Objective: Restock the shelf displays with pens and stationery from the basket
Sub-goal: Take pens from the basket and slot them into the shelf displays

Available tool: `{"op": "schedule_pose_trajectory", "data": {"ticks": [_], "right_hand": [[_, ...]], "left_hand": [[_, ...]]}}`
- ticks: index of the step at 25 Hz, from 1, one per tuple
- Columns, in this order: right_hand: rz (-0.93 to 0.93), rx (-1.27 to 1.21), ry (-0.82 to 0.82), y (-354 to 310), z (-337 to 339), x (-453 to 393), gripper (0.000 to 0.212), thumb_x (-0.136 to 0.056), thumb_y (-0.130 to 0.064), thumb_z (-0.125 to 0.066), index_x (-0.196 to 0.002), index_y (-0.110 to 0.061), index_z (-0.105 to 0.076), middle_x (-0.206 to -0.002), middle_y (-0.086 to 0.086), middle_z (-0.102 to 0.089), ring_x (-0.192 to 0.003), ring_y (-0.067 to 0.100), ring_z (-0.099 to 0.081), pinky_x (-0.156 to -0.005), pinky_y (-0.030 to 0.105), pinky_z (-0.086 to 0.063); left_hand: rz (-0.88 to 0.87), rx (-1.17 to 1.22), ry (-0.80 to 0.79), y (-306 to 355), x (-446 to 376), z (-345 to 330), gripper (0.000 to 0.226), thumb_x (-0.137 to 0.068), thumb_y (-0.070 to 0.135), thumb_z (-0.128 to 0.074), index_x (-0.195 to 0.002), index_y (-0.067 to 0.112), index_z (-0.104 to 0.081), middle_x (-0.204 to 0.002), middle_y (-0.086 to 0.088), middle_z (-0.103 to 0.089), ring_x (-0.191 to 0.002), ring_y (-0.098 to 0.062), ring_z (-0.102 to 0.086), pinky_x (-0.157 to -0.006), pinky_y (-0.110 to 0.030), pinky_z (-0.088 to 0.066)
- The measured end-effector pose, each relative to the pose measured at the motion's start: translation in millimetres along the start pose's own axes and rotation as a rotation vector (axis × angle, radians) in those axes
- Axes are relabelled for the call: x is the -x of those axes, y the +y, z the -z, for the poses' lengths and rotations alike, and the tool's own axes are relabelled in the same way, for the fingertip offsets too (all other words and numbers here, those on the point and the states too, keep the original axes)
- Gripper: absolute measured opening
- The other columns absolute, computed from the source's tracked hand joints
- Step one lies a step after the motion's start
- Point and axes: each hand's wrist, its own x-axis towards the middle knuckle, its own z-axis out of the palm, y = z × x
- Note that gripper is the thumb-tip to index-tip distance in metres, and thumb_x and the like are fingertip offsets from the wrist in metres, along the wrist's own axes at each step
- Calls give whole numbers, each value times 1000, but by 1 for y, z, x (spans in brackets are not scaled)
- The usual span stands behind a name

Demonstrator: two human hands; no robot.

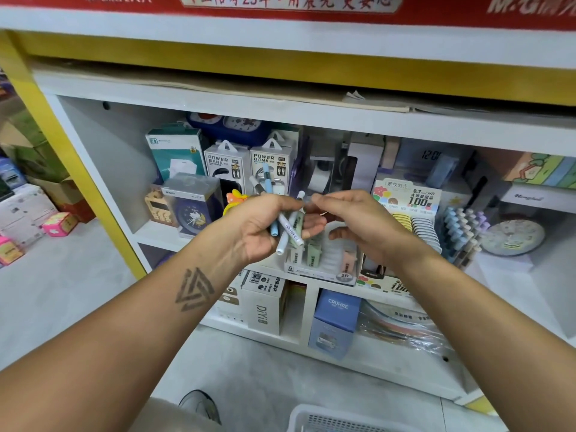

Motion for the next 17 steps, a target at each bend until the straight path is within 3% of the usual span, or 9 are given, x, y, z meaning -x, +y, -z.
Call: {"op": "schedule_pose_trajectory", "data": {"ticks": [4, 6, 10, 13, 15, 17], "right_hand": [[16, 23, -207, -4, 5, 11, 17, -86, -17, -76, -103, -20, -78, -94, -3, -77, -80, 2, -70, -63, 16, -52], [46, 4, -167, -5, 7, 13, 18, -83, -9, -78, -99, -17, -79, -92, 0, -77, -79, 4, -70, -65, 16, -53], [20, -47, -81, -8, 14, 19, 16, -76, 0, -78, -92, -5, -76, -94, 16, -77, -86, 20, -73, -78, 27, -59], [-72, -100, -37, -11, 18, 24, 9, -81, 4, -72, -79, -5, -73, -80, 13, -76, -76, 21, -73, -68, 27, -59], [-133, -177, -19, -13, 25, 26, 4, -83, 5, -72, -87, 4, -71, -83, 16, -75, -76, 22, -72, -67, 28, -58], [-168, -236, 12, -14, 32, 28, 22, -82, 3, -74, -100, 13, -68, -91, 19, -73, -80, 22, -69, -68, 28, -57]], "left_hand": [[-35, -92, 79, -3, -3, -12, 15, -95, -1, -53, -107, -9, -59, -92, -23, -69, -79, -32, -71, -69, -44, -62], [-70, -106, 120, -5, -5, -19, 20, -93, -2, -57, -112, -8, -58, -100, -27, -66, -90, -38, -70, -73, -50, -60], [-148, -148, 172, -15, -7, -40, 23, -86, -8, -63, -106, -10, -54, -97, -34, -66, -83, -47, -70, -67, -64, -57], [-156, -121, 137, -22, -11, -52, 31, -90, -10, -56, -121, -9, -48, -101, -38, -64, -76, -48, -71, -58, -61, -57], [-154, -100, 127, -24, -14, -53, 34, -93, -8, -53, -125, -5, -44, -108, -38, -63, -82, -50, -70, -64, -64, -56], [-146, -77, 158, -21, -18, -50, 33, -94, -5, -54, -127, -3, -46, -114, -34, -63, -93, -48, -69, -73, -63, -56]]}}
